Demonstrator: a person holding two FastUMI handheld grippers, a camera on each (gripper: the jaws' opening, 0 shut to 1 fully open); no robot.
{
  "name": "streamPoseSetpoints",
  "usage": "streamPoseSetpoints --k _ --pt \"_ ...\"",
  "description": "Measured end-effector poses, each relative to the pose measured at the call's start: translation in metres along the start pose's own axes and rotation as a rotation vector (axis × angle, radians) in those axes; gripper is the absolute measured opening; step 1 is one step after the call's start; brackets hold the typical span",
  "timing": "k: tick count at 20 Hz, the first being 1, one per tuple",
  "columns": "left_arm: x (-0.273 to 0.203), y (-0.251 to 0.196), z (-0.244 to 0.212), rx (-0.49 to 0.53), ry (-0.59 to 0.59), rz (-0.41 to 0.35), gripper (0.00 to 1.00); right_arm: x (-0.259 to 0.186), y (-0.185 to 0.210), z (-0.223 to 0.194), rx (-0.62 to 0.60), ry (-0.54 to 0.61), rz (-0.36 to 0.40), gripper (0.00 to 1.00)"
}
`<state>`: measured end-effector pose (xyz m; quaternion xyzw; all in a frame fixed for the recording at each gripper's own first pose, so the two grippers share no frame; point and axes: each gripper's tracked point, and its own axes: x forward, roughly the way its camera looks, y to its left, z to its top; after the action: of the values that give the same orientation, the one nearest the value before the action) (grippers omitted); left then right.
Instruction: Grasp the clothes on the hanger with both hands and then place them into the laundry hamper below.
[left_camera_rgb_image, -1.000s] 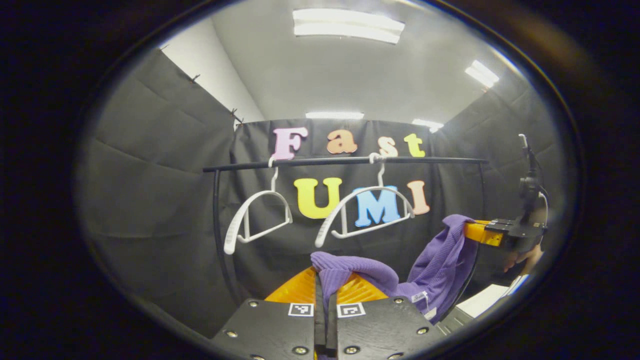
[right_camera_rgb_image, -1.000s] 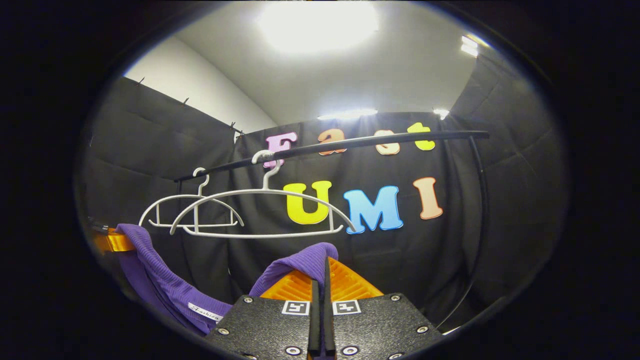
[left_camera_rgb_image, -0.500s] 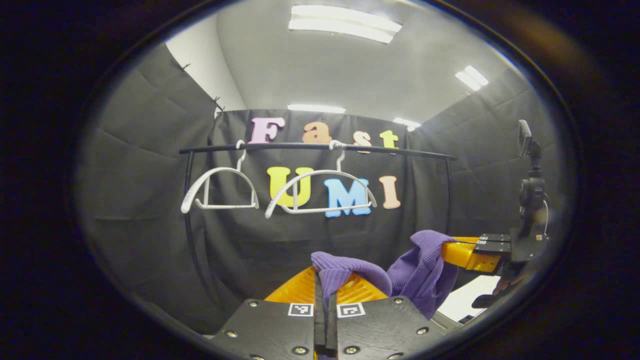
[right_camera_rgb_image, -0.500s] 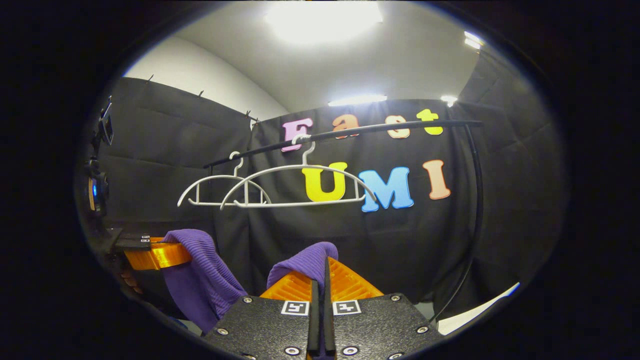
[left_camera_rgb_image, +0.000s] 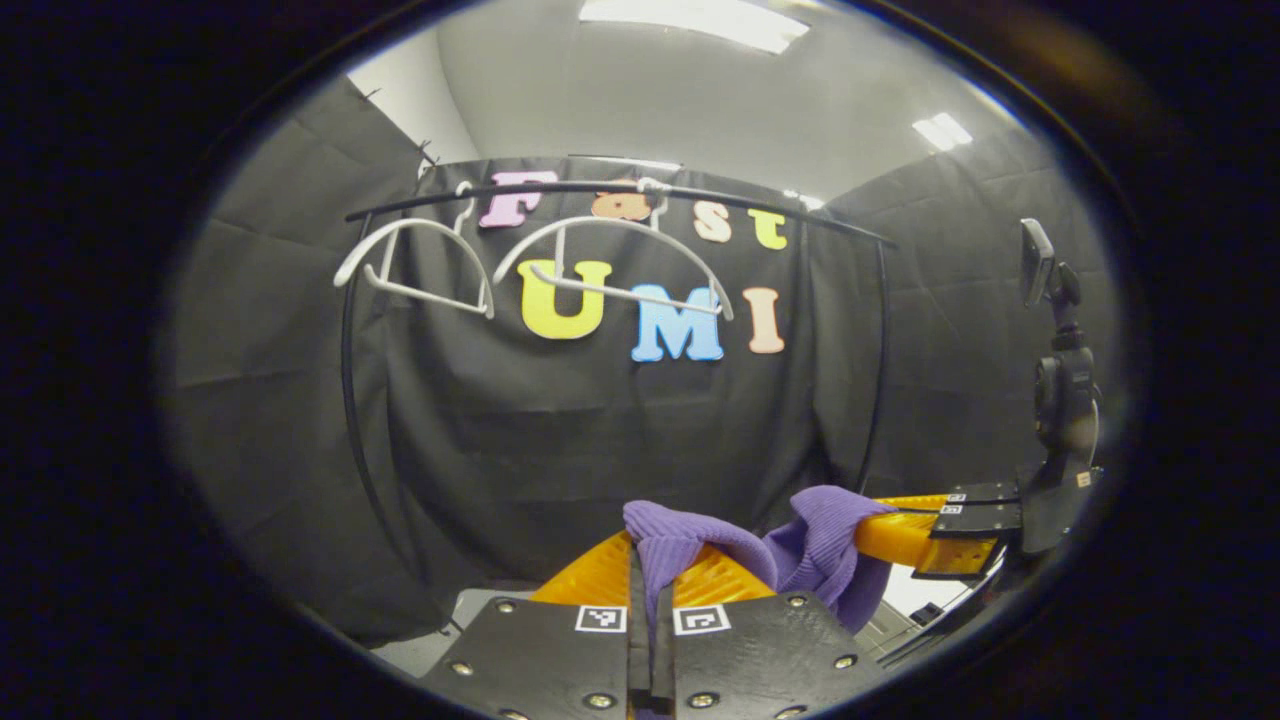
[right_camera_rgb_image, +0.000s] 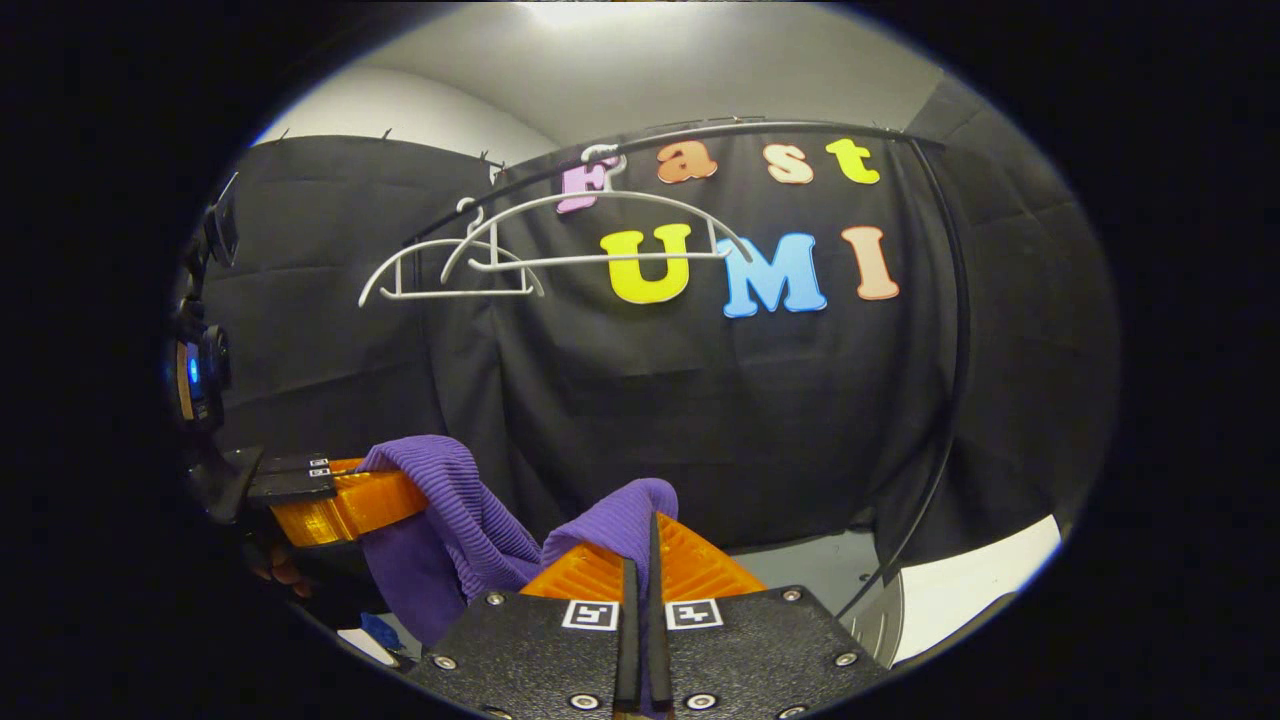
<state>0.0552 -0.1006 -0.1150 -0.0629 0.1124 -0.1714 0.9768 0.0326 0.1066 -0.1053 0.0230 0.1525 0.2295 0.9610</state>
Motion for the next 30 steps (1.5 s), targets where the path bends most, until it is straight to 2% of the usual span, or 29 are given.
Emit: streamPoseSetpoints --k 9,17,18,19,20,22,23,24,25,27,28,30 --pt "0.01 0.002 -0.091 0.016 0.179 0.034 0.02 0.005 -0.014 -0.098 -0.004 0.204 -0.049 0.03" --pt "0.006 0.007 -0.176 0.018 0.358 0.05 0.02 0.009 -0.017 -0.177 -0.008 0.387 -0.056 0.03" --pt "0.003 0.01 -0.185 0.02 0.38 0.057 0.02 0.008 -0.019 -0.186 -0.007 0.408 -0.062 0.03" --pt "0.001 0.011 -0.194 0.02 0.401 0.059 0.07 0.008 -0.021 -0.194 -0.01 0.431 -0.068 0.03" --pt "-0.001 0.012 -0.204 0.019 0.428 0.066 0.03 0.007 -0.022 -0.202 -0.012 0.451 -0.071 0.03" --pt "-0.004 0.015 -0.221 0.012 0.471 0.077 0.03 0.006 -0.025 -0.214 -0.015 0.491 -0.074 0.03" --pt "-0.004 0.017 -0.23 0.007 0.497 0.077 0.07 0.005 -0.026 -0.22 -0.018 0.512 -0.076 0.03" --pt "-0.005 0.015 -0.237 -0.002 0.517 0.072 0.04 0.005 -0.028 -0.228 -0.017 0.541 -0.074 0.04" --pt "-0.006 0.013 -0.242 -0.011 0.538 0.065 0.08 0.005 -0.026 -0.234 -0.006 0.568 -0.066 0.06" --pt "-0.008 0.015 -0.248 -0.007 0.569 0.076 0.08 0.0 -0.021 -0.241 0.005 0.61 -0.049 0.1" --pt "-0.008 0.016 -0.252 -0.011 0.581 0.08 0.24 -0.003 -0.021 -0.245 -0.001 0.616 -0.05 0.11" --pt "-0.015 0.02 -0.26 -0.035 0.595 0.086 0.62 -0.005 -0.023 -0.247 -0.016 0.605 -0.054 0.26"
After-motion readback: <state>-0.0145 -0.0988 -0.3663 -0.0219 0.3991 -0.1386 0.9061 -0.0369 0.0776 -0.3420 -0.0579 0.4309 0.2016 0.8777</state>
